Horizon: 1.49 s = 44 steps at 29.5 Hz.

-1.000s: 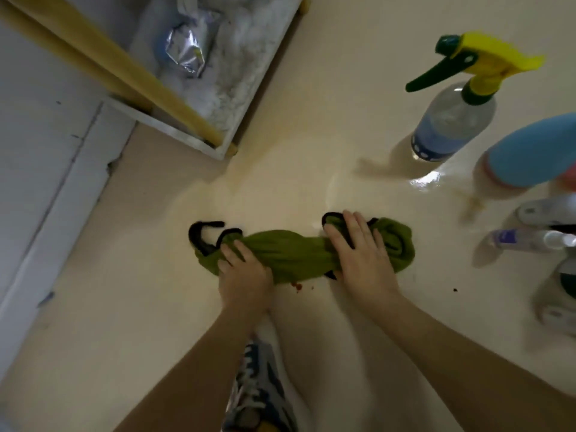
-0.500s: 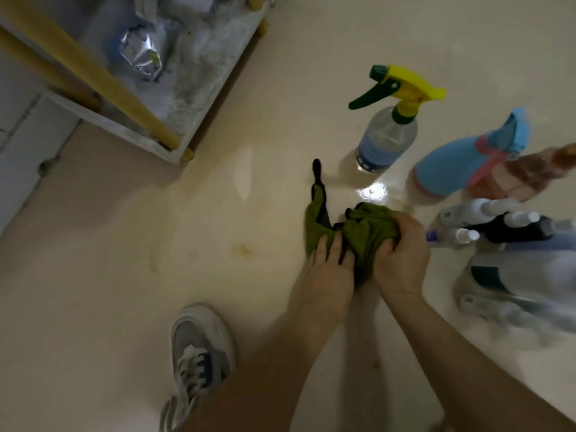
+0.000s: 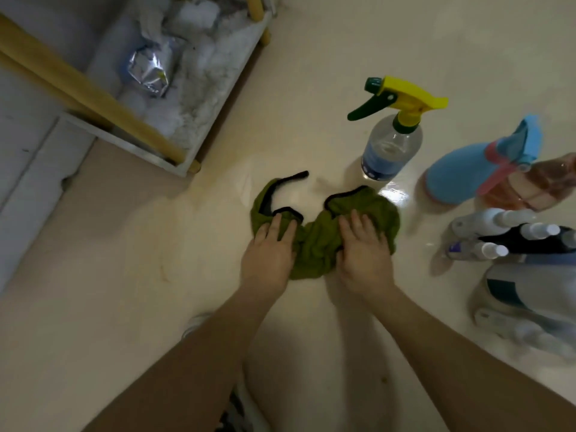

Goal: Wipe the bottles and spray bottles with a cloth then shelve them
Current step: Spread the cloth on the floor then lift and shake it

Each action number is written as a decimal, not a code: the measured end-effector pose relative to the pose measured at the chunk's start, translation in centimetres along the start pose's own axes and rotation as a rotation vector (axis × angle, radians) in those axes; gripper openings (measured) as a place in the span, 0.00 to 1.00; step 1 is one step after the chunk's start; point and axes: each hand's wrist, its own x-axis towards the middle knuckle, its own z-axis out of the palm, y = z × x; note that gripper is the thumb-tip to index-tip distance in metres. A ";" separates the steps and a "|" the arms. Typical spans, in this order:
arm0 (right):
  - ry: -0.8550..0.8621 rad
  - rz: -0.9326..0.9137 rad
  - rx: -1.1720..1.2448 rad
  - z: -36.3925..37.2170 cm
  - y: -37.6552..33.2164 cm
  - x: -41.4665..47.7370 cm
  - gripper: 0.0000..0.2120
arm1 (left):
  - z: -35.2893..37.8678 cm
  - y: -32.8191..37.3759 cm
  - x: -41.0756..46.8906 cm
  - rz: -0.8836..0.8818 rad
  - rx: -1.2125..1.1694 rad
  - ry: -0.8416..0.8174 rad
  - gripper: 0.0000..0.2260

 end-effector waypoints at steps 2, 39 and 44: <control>-0.118 -0.221 0.119 1.9 -4.5 -1.7 0.28 | 0.5 -2.8 -2.6 -0.101 -0.094 -0.022 0.26; -0.044 0.456 0.856 -2.4 5.0 -18.6 0.18 | -3.9 11.5 -11.9 0.285 -0.416 -0.110 0.17; -0.142 0.419 0.545 -0.3 6.3 -16.4 0.38 | 2.8 12.4 -9.3 0.294 -0.125 -0.217 0.25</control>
